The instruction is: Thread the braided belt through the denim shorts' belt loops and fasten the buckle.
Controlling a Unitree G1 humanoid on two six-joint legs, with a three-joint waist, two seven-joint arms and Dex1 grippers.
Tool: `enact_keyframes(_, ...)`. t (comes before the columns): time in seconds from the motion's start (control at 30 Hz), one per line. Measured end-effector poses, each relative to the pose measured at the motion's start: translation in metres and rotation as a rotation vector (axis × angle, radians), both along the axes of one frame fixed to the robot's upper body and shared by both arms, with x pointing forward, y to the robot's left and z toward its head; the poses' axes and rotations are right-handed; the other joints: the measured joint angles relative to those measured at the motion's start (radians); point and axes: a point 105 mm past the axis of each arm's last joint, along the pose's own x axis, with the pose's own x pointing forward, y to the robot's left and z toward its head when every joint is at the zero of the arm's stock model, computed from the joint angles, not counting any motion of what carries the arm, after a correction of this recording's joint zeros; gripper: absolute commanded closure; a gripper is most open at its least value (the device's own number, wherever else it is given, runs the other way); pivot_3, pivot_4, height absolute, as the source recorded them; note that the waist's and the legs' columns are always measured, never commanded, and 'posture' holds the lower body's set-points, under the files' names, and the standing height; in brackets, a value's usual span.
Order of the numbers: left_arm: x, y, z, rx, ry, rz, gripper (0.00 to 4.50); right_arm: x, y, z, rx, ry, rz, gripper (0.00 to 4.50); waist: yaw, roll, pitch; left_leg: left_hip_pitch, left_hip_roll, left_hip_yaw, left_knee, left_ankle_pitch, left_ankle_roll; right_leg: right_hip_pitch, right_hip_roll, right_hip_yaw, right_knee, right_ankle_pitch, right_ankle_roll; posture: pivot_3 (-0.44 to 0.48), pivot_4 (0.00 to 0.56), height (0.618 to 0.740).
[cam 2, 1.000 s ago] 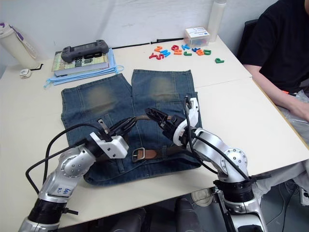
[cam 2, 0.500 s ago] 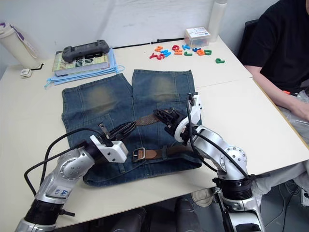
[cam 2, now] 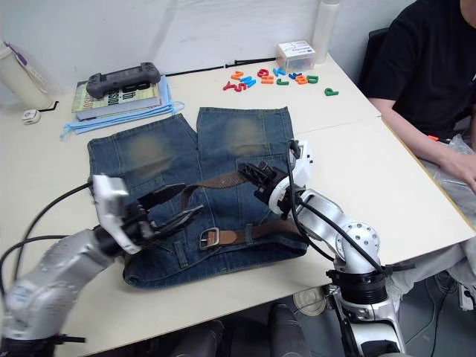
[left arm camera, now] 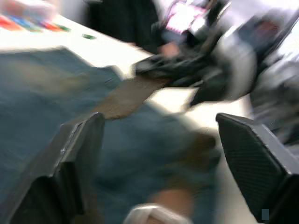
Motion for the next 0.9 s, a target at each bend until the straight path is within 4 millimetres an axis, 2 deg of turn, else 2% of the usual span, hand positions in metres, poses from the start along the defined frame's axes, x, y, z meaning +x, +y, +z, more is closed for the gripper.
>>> enact_keyframes(0.1, -0.002, 0.000, 0.011, -0.261, 0.197, -0.030, 0.25, 0.002, 0.002, 0.000, -0.002, -0.005, 0.003, 4.50, 0.003, 0.000, 0.000, 0.000, 0.000, 0.000, 0.001, 0.000, 0.000, 0.000, 0.000, 0.000, -0.001, 0.000, 0.000, 0.000, 0.150, 0.730)
enact_keyframes(0.17, 0.008, 0.004, 0.009, -0.420, 0.320, 0.038, 0.25, 0.002, 0.005, 0.001, -0.002, -0.013, 0.015, 4.50, 0.005, 0.000, 0.000, 0.002, -0.001, 0.001, 0.001, 0.000, 0.000, 0.001, 0.000, 0.001, -0.001, 0.000, 0.000, 0.000, 0.150, 0.730)
enact_keyframes(0.2, 0.012, 0.005, 0.004, -0.454, 0.365, 0.061, 0.25, 0.002, 0.005, 0.001, -0.003, -0.016, 0.016, 4.50, 0.005, 0.000, 0.000, 0.002, -0.001, 0.002, 0.001, 0.000, 0.000, 0.001, 0.000, 0.001, -0.001, 0.000, 0.000, 0.000, 0.150, 0.730)
enact_keyframes(0.3, 0.031, 0.002, -0.034, -0.552, 0.613, 0.201, 0.25, 0.001, 0.006, 0.003, -0.014, -0.024, 0.025, 4.50, 0.005, 0.000, -0.001, 0.002, -0.001, 0.003, 0.001, 0.000, 0.000, 0.001, 0.000, 0.002, -0.001, 0.000, 0.000, 0.000, 0.150, 0.730)
enact_keyframes(0.37, 0.035, -0.004, -0.045, -0.615, 0.704, 0.238, 0.25, 0.000, 0.007, 0.004, -0.018, -0.029, 0.031, 4.50, 0.005, 0.000, -0.001, 0.002, -0.001, 0.004, 0.002, 0.000, 0.000, 0.000, 0.000, 0.003, -0.001, 0.000, 0.000, 0.000, 0.150, 0.730)
enact_keyframes(0.6, 0.034, -0.022, -0.044, -0.735, 0.806, 0.256, 0.25, -0.004, 0.009, 0.009, -0.018, -0.047, 0.042, 4.50, 0.006, -0.001, -0.001, 0.002, -0.001, 0.005, 0.002, 0.000, 0.000, 0.000, 0.000, 0.004, -0.001, 0.000, 0.000, 0.000, 0.150, 0.730)
enact_keyframes(0.9, 0.034, -0.020, -0.039, -0.787, 0.803, 0.267, 0.25, -0.007, 0.012, 0.008, -0.015, -0.039, 0.065, 4.50, 0.007, -0.001, -0.001, 0.003, -0.001, 0.006, 0.002, 0.000, 0.000, 0.000, 0.001, 0.005, -0.001, 0.000, 0.000, 0.000, 0.150, 0.730)
